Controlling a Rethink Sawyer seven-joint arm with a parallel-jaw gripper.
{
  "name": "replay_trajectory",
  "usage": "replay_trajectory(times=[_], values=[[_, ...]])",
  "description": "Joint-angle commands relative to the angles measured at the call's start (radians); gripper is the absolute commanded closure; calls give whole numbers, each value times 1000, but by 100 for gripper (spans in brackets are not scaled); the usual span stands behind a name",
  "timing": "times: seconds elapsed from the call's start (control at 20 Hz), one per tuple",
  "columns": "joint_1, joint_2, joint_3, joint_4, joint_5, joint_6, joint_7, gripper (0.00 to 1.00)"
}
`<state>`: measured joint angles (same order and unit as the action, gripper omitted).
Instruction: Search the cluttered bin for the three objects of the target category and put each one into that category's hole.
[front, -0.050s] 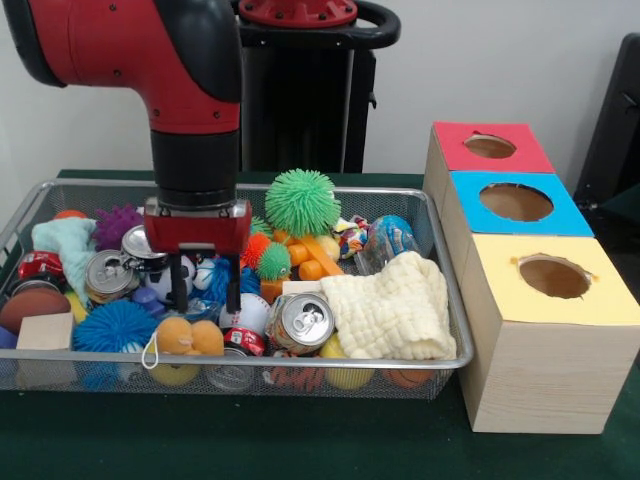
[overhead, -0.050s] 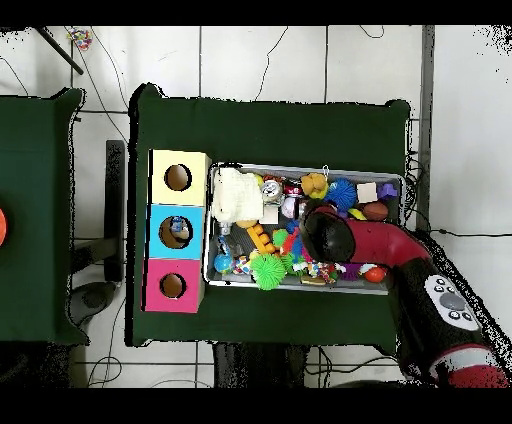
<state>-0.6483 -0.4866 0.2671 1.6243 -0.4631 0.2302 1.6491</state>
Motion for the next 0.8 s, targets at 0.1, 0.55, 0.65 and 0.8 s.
replay_trajectory(times=[0.1,0.55,0.65,0.8], values=[[8,219,-41,-127,4,-51,124,0],[-22,295,-36,-98,-9,-173,138,0],[-29,289,-38,-79,-17,-193,136,0],[-32,279,-54,-40,-33,-240,142,0]])
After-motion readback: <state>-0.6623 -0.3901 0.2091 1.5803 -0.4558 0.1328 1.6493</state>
